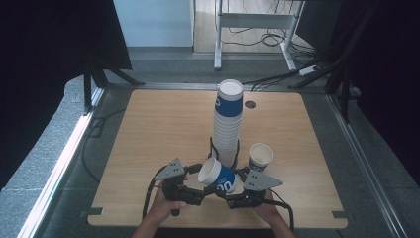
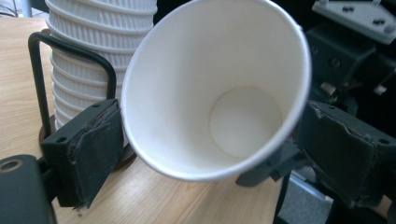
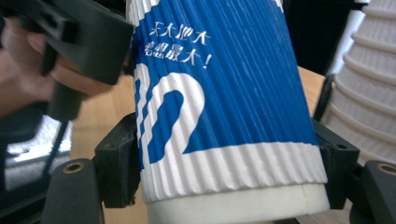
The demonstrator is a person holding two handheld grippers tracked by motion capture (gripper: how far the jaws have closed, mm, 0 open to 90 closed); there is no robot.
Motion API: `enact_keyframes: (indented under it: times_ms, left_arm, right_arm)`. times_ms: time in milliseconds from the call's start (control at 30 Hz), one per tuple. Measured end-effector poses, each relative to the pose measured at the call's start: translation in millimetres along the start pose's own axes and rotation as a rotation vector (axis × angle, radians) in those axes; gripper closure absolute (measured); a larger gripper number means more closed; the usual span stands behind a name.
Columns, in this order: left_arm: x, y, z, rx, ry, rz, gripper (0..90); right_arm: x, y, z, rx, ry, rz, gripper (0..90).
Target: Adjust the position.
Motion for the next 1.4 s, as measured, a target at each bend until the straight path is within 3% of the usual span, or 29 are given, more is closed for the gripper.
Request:
enact_keyframes:
  times_ms: [133, 300, 567, 1033, 1267, 1400]
  left_arm:
    - [-0.9, 0.4, 1.8, 0.018, 0.015, -0.046, 7.3]
    - [-2.8, 0.2, 1.5, 0.026, 0.020, -0.077, 8.7]
    - [-6.1, -3.1, -1.1, 0.091, 0.028, -0.173, 11.3]
    - [-9.2, -0.8, -2.4, 0.044, 0.021, -0.143, 16.2]
    - [-6.5, -1.5, -2.0, 0.001, 0.011, -0.079, 20.0]
    - [-1.5, -3.2, -0.3, -0.007, 0.019, -0.069, 19.9]
  right_arm:
    - [-2.0, -4.9, 1.7, -0.015, 0.037, 0.032, 26.3]
    - [-7.7, -11.2, 0.1, 0.000, 0.038, 0.049, 26.4]
    - [-9.1, -12.0, -0.2, -0.009, 0.068, 0.059, 26.5]
    - [-11.6, -11.4, -2.6, 0.003, 0.058, 0.052, 25.9]
    - [-16.8, -12.8, -7.7, 0.035, -0.009, 0.014, 24.5]
    - [-18.7, -14.2, -9.2, 0.050, -0.030, 0.008, 24.1]
Point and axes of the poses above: each handheld gripper's, and its own axes: x roughly backward along the jaws, z roughly out of its top, y roughly to its right, the point moved 6 cm from there along -x, roughly forward along the jaws, and after that the axes turned 13 degrees about -y, right-handed, at the moved point
